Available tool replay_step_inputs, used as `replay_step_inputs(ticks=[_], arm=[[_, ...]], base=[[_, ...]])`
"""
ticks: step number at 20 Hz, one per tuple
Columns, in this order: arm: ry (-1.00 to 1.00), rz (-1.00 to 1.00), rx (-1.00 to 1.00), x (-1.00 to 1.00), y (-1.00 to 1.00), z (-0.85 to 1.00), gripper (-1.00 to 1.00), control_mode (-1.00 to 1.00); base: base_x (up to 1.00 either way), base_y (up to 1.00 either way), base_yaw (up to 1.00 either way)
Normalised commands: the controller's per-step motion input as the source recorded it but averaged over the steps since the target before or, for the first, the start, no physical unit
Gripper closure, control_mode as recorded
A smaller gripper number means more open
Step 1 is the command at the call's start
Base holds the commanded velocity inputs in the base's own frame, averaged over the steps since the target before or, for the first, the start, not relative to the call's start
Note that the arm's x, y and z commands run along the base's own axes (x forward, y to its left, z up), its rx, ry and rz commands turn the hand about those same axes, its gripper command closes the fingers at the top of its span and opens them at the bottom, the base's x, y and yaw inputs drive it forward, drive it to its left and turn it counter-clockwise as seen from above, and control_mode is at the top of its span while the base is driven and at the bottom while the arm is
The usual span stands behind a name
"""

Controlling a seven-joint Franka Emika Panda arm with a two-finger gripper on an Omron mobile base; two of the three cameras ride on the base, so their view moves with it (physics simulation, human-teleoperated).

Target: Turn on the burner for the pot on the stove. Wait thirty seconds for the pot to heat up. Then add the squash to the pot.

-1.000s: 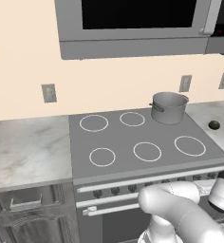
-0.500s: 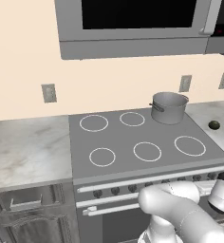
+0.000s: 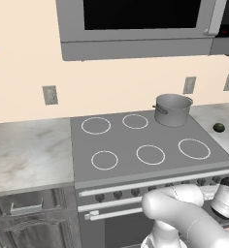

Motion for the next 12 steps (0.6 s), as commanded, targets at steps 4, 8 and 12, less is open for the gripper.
replay_step_inputs(ticks=[4,8,12], arm=[[0.0,0.0,0.0,0.14,0.0,0.0,-1.0,-1.0],[0.0,0.0,0.0,0.14,0.0,0.0,-1.0,-1.0],[0.0,0.0,0.0,0.06,0.0,-0.04,-1.0,-1.0]], base=[[0.0,0.0,0.0],[0.0,0.0,0.0],[0.0,0.0,0.0]])
